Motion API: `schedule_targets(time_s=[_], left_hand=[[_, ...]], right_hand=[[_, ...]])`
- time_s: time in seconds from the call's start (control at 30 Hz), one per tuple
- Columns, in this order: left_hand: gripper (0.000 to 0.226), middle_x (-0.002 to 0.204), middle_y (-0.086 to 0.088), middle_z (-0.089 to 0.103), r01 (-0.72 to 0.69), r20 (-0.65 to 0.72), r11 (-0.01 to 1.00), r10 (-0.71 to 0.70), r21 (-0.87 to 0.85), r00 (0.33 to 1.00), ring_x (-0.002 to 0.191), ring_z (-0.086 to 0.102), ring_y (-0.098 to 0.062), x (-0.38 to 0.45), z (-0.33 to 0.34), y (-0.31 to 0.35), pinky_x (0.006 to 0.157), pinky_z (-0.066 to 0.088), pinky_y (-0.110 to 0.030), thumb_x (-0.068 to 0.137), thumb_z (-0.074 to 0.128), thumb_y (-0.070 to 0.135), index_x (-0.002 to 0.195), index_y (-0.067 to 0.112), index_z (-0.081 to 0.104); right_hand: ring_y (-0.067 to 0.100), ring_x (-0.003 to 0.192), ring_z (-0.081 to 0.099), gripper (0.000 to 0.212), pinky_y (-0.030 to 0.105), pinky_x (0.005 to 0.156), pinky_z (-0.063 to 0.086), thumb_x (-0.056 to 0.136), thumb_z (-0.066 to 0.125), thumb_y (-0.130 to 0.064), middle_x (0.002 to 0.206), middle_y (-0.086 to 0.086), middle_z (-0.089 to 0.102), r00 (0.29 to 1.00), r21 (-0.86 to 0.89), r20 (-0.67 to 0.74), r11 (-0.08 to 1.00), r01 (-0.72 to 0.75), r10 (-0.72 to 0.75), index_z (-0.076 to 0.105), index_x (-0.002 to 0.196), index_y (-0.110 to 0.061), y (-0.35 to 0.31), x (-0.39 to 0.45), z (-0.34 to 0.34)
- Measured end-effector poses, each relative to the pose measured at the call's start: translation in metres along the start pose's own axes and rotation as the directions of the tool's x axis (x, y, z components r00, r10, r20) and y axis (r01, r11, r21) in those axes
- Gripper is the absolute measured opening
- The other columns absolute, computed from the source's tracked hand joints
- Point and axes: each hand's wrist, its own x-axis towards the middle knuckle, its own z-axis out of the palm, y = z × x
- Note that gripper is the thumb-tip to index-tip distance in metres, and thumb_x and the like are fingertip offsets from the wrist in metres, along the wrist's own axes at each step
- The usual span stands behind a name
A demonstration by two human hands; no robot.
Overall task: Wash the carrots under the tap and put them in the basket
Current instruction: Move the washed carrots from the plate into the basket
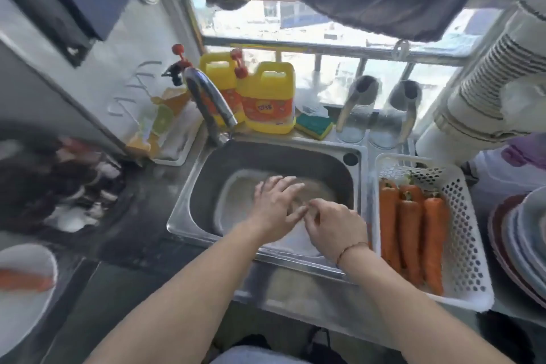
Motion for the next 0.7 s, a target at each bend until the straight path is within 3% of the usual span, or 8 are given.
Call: schedule_targets(time_s=[0.17, 0.37, 0.53, 0.63, 0.7], left_hand=[[0.052, 0.152, 0.006, 0.041, 0.202, -0.095, 0.978, -0.207, -0.061, 0.974, 0.143, 0.028, -0.019, -0.08, -0.04, -0.112, 0.119, 0.018, -0.038, 0.097, 0.053, 0.046, 0.145, 0.026, 0.048], [0.05, 0.151, 0.003, 0.045, 0.444, -0.216, 0.885, -0.465, -0.14, 0.859, 0.139, 0.035, -0.021, -0.208, -0.085, -0.233, 0.114, 0.025, -0.032, 0.097, 0.057, 0.039, 0.143, 0.022, 0.05], [0.05, 0.153, 0.001, 0.041, 0.622, -0.229, 0.745, -0.666, -0.24, 0.71, 0.141, 0.034, -0.02, -0.303, -0.092, -0.319, 0.115, 0.024, -0.03, 0.096, 0.057, 0.039, 0.143, 0.02, 0.05], [0.051, 0.155, 0.003, 0.037, 0.682, -0.191, 0.668, -0.742, -0.297, 0.643, 0.139, 0.035, -0.022, -0.343, -0.091, -0.358, 0.114, 0.03, -0.039, 0.095, 0.057, 0.038, 0.143, 0.023, 0.048], [0.052, 0.156, 0.002, 0.036, 0.702, -0.167, 0.637, -0.766, -0.317, 0.62, 0.138, 0.037, -0.026, -0.362, -0.088, -0.378, 0.113, 0.032, -0.043, 0.095, 0.058, 0.038, 0.144, 0.023, 0.047]], right_hand=[[0.025, 0.107, 0.064, 0.033, 0.034, 0.086, 0.051, 0.094, 0.047, -0.045, 0.113, -0.005, 0.07, 0.967, -0.012, 0.166, 0.981, 0.196, -0.191, 0.058, 0.124, -0.035, -0.111, 0.023, 0.047], [0.022, 0.105, 0.065, 0.039, 0.032, 0.077, 0.052, 0.094, 0.046, -0.045, 0.111, -0.009, 0.07, 0.835, -0.009, 0.306, 0.876, 0.483, -0.458, 0.051, 0.132, -0.037, -0.263, 0.017, 0.107], [0.029, 0.109, 0.062, 0.042, 0.037, 0.085, 0.054, 0.091, 0.048, -0.04, 0.117, 0.002, 0.067, 0.735, -0.011, 0.414, 0.804, 0.594, -0.537, 0.051, 0.132, -0.034, -0.364, -0.001, 0.16], [0.029, 0.121, 0.055, 0.046, 0.035, 0.091, 0.049, 0.092, 0.05, -0.032, 0.136, 0.002, 0.055, 0.701, 0.002, 0.459, 0.79, 0.614, -0.546, 0.049, 0.138, -0.035, -0.411, -0.012, 0.189], [0.028, 0.125, 0.052, 0.045, 0.036, 0.095, 0.049, 0.091, 0.052, -0.032, 0.138, 0.0, 0.05, 0.683, 0.049, 0.479, 0.794, 0.606, -0.551, 0.051, 0.136, -0.032, -0.432, -0.017, 0.21]])
